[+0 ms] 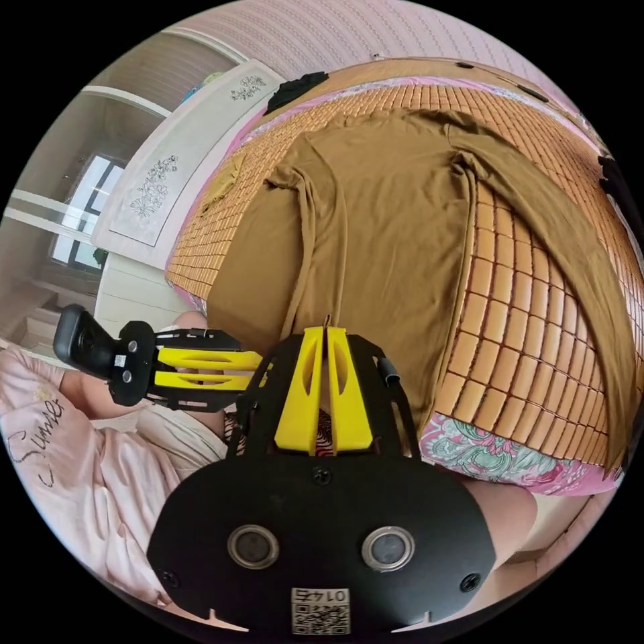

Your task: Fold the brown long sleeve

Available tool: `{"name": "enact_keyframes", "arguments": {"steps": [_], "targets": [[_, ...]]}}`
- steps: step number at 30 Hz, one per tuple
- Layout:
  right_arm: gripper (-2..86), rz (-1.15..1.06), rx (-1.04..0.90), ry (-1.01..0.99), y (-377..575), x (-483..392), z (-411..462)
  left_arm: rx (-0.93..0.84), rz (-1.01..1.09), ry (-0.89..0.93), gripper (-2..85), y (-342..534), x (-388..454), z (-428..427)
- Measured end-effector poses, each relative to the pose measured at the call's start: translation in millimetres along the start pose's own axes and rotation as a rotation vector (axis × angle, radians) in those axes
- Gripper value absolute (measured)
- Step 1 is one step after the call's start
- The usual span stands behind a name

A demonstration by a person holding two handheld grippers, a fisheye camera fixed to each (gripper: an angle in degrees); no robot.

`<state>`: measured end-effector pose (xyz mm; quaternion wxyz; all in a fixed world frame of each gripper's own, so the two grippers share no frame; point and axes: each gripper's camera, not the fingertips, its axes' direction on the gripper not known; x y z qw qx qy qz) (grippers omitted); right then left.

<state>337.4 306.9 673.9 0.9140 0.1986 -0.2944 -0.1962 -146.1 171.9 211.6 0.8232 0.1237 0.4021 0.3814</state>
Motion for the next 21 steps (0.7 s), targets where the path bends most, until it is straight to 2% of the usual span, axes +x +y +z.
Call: {"name": "enact_keyframes", "arguments": {"steps": [3,5,10,13,16,18,21], "targets": [[0.5,-0.025,0.134,0.078,20,-7,-50,0.100,0.038,0.016,0.1,-10,1,-11],[0.4,-0.022,0.145,0.134,31,-5,-60,0.124,0.044,0.045,0.2,-16,-1,-5],[0.3,0.047,0.003,0.201,35,17,-35,0.014,0.023,0.153,0.0,-25,-16,51],[0.2,0.065,0.030,0.198,32,18,-36,0.001,0.006,0.201,-0.3,-30,-23,63],[0.3,0.071,0.039,0.277,28,15,-36,-0.014,0.023,0.229,0.4,-30,-27,71],[0.3,0.110,-0.068,0.294,23,26,-22,-0.031,0.022,0.228,0.7,-28,-34,73],[0.5,0.113,-0.128,0.347,18,28,-16,-0.007,0.020,0.120,0.6,-20,-64,60]]}}
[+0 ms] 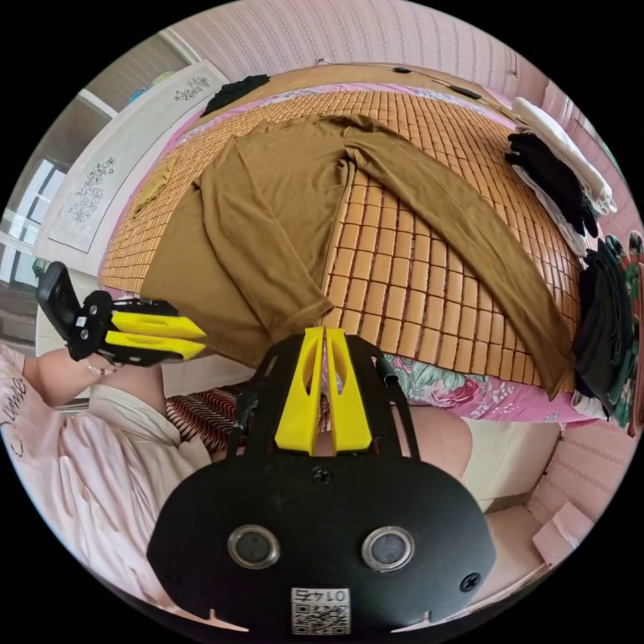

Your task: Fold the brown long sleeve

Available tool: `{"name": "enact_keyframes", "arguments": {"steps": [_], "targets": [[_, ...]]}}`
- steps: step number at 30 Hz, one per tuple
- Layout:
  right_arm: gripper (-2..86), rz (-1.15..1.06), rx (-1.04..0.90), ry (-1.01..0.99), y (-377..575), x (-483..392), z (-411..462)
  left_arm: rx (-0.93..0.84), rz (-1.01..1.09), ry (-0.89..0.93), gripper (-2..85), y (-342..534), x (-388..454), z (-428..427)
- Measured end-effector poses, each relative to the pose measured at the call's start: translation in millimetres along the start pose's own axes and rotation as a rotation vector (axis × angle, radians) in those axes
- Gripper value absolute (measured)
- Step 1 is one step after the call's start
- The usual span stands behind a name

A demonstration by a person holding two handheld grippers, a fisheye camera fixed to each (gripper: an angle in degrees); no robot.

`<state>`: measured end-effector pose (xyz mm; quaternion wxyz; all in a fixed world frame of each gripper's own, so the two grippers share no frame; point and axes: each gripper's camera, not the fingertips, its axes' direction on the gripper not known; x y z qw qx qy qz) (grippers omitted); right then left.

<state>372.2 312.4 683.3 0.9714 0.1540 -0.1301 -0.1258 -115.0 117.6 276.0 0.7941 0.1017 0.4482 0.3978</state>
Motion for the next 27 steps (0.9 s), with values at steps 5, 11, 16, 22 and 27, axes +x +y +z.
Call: {"name": "enact_keyframes", "arguments": {"steps": [5,11,16,22,27], "targets": [[4.1,-0.034,-0.007,0.027,-13,-16,-1,0.011,-0.125,-0.348,-0.4,18,-104,-36],[6.4,-0.310,-0.031,0.012,-33,-94,20,-0.027,-0.285,-0.610,1.0,7,-231,-45],[4.1,-0.274,-0.138,0.037,-48,-98,51,-0.179,-0.308,-0.600,3.1,-15,-288,-1],[0.0,-0.284,-0.166,0.041,-53,-93,45,-0.167,-0.318,-0.552,-0.4,-12,-309,-1],[0.0,-0.314,-0.190,-0.007,-48,-92,36,-0.155,-0.363,-0.500,-0.4,-5,-327,-2]]}}
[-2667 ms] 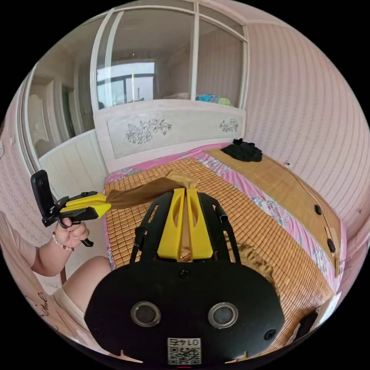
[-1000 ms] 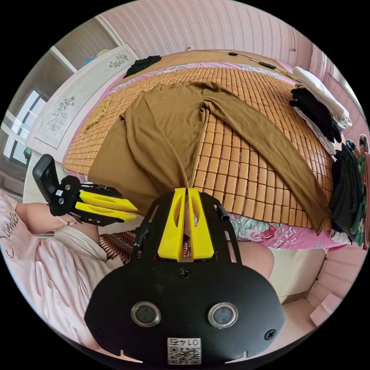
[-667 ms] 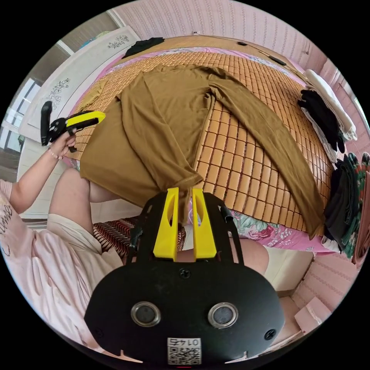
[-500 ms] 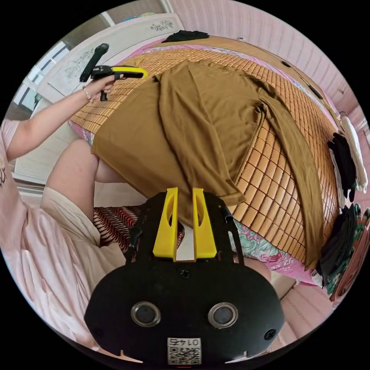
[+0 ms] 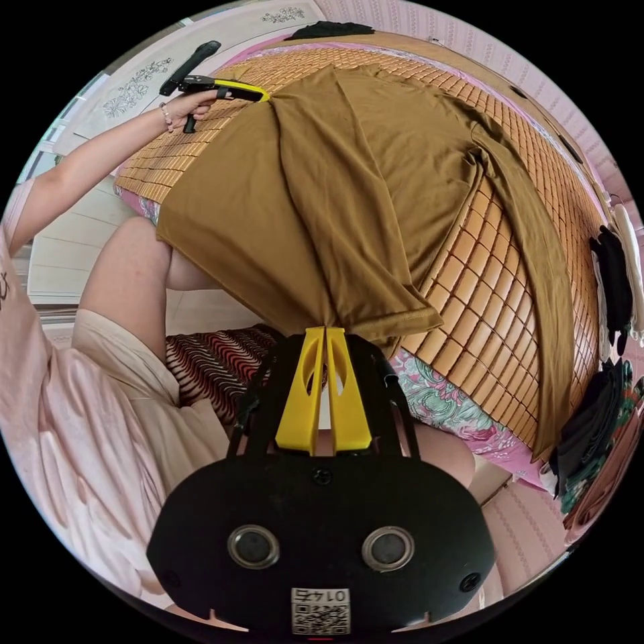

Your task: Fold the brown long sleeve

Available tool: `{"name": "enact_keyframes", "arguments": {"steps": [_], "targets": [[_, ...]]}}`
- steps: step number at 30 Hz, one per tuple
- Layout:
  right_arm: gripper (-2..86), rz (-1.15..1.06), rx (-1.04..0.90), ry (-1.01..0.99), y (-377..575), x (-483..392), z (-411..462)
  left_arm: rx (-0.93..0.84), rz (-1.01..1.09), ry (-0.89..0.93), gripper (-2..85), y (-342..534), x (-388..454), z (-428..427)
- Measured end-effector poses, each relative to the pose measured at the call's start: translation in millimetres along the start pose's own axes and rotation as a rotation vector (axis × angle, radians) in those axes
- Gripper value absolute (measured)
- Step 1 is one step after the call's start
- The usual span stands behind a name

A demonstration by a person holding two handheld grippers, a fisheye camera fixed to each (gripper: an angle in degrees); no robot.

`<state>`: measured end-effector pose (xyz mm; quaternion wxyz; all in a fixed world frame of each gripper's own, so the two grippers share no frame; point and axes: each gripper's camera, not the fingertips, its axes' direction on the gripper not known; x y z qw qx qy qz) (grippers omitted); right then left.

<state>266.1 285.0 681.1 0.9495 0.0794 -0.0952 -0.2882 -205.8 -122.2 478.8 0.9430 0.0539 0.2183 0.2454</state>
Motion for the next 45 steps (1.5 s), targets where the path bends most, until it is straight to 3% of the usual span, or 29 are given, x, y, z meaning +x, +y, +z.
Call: {"name": "enact_keyframes", "arguments": {"steps": [4,8,11,16,21,28,35,45], "targets": [[0.9,0.026,0.014,-0.007,4,6,-4,0.057,-0.079,-0.001,-0.2,0,-9,-7],[4.7,0.068,0.041,-0.016,15,17,-10,0.139,0.016,-0.017,-0.6,11,19,-37],[7.2,0.196,0.123,0.025,23,45,-21,0.156,0.175,0.069,-0.4,26,81,-54],[9.0,0.340,0.203,-0.058,34,85,-21,0.113,0.354,0.403,5.6,51,234,-45],[8.8,0.423,0.245,-0.128,45,115,-13,0.060,0.389,0.366,8.1,39,319,-13],[1.3,0.391,0.263,-0.191,54,126,-11,0.002,0.431,0.269,-0.4,22,322,2],[0.2,0.269,0.278,-0.203,70,103,-34,0.072,0.548,0.330,-0.9,38,302,-45],[-0.4,0.348,0.123,-0.110,79,107,16,-0.082,0.588,0.375,0.7,39,321,33]]}}
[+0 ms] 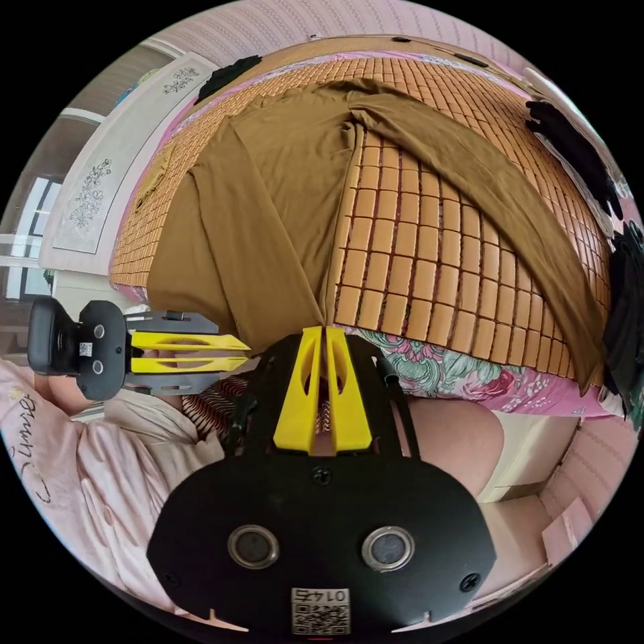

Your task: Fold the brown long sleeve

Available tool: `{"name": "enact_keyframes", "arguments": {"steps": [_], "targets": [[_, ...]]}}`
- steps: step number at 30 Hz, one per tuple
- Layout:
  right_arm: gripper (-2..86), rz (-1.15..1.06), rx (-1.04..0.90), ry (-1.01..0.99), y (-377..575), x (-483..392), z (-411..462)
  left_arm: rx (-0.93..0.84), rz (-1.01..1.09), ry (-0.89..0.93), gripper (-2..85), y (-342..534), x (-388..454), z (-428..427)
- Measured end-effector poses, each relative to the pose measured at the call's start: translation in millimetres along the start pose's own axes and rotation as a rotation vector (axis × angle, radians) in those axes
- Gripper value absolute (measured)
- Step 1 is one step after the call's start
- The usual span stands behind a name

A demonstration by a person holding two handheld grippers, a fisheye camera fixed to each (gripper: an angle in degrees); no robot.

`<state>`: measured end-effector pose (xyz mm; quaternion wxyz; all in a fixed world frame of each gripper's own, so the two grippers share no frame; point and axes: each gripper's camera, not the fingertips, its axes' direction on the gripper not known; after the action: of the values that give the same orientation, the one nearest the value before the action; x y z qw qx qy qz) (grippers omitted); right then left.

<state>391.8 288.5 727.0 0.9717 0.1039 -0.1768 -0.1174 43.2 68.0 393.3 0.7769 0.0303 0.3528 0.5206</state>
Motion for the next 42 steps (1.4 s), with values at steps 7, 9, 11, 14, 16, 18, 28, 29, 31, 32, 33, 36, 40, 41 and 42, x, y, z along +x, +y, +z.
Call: {"name": "enact_keyframes", "arguments": {"steps": [7,9,11,14,16,18,28,29,31,32,33,36,40,41,42], "targets": [[-0.8,-0.099,0.037,0.065,1,-23,-9,0.100,-0.073,0.017,-0.1,13,-21,-16],[-0.8,-0.159,0.002,0.063,-7,-36,5,0.102,-0.131,0.015,-0.6,13,-38,-5],[-0.9,-0.178,-0.048,0.096,-12,-43,20,0.093,-0.151,0.011,-0.8,8,-47,8],[-0.9,-0.191,-0.081,0.141,-10,-46,33,0.032,-0.123,0.017,-0.9,-2,-46,32],[-0.9,-0.184,-0.089,0.129,-6,-45,34,-0.018,-0.101,-0.006,-0.8,-4,-43,52],[-0.8,-0.181,-0.071,0.117,4,-43,33,0.002,-0.086,-0.002,-0.5,-4,-40,51],[6.6,0.395,0.506,0.277,109,94,-55,0.156,0.097,0.064,0.9,-68,-58,-13],[7.5,0.504,0.553,0.312,125,117,-57,0.158,0.115,0.042,1.2,-78,-62,-14],[8.9,0.656,0.577,0.344,146,148,-53,0.175,0.181,-0.055,2.5,-121,-73,-12],[10.0,0.741,0.573,0.338,158,166,-48,0.172,0.184,-0.055,2.9,-133,-77,-11],[10.8,0.799,0.572,0.318,169,180,-42,0.164,0.191,-0.031,3.8,-157,-83,-7],[11.8,0.861,0.534,0.303,192,197,-26,0.172,0.195,-0.031,4.6,-210,-90,7],[11.1,0.862,0.517,0.238,209,208,-14,0.129,0.190,-0.002,5.3,-274,-89,40],[9.7,0.868,0.500,0.234,213,210,-10,0.116,0.188,-0.002,5.4,-282,-88,46],[8.6,0.864,0.516,0.244,218,207,-10,0.090,0.196,-0.006,5.6,-297,-85,58]]}}
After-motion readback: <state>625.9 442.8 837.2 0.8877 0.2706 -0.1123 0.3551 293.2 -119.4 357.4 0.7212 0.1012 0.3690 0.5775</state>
